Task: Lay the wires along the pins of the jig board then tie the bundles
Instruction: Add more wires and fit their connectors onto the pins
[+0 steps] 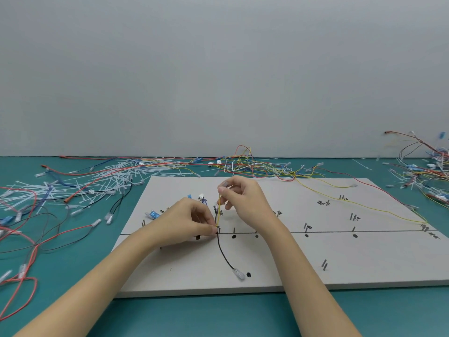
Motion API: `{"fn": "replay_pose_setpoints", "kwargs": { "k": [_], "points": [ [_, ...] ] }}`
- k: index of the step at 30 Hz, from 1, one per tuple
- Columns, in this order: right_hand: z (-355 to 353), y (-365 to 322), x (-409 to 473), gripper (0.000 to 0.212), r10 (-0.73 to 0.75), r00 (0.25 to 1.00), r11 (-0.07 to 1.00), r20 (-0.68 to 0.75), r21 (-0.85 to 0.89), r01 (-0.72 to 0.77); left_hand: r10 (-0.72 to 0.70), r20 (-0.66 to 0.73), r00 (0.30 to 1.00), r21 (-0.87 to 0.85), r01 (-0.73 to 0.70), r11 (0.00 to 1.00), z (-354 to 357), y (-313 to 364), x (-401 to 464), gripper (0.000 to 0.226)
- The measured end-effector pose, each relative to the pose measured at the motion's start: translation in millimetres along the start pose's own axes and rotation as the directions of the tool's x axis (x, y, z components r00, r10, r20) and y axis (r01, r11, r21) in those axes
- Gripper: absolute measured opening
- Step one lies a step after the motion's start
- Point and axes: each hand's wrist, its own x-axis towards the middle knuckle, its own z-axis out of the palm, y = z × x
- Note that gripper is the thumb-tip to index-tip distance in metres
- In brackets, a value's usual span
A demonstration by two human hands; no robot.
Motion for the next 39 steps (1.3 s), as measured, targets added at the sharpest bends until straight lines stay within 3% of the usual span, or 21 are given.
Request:
{"fn": "replay_pose_setpoints", "kwargs": {
  "k": [6,11,16,21,26,32,39],
  "points": [
    [2.3,4.8,0.7,0.007,-0.044,0.998,0.994,-0.038,-0.103,0.040,0.001,0.020,1.000,0.040,-0.002,0.999,2.6,0.3,-1.2,0.016],
    [7.6,10.3,1.5,0.005,-0.053,0.992,0.993,-0.118,-0.112,0.040,-0.038,-0.049,0.998,0.063,0.041,0.997,2.7,-2.8,1.3,0.017],
    [11.2,12.5,2.5,0.015,-0.018,0.987,1.000,-0.162,-0.011,0.017,-0.023,-0.070,0.997,0.044,0.026,0.999,7.6,-2.5,0.5,0.022],
    [13.6,15.9,6.3,0.011,-0.016,0.984,1.000,-0.176,-0.006,0.015,-0.005,-0.112,0.994,0.036,0.009,0.999,9.5,-2.4,0.6,0.022],
    [18.9,24.4,10.3,0.010,-0.003,0.984,0.998,-0.177,-0.060,-0.008,0.028,-0.138,0.990,0.036,-0.023,0.999,12.0,-3.2,0.1,0.028],
    [23.2,35.9,12.8,0.009,-0.005,0.985,0.978,-0.175,-0.206,-0.032,0.036,-0.101,0.994,0.043,-0.032,0.999,12.4,-2.2,1.3,0.012],
    [21.5,41.4,13.3,0.011,-0.002,0.988,0.962,-0.154,-0.270,-0.040,0.041,-0.103,0.994,0.081,-0.033,0.996,12.5,-3.4,1.7,0.010]
  ]
}}
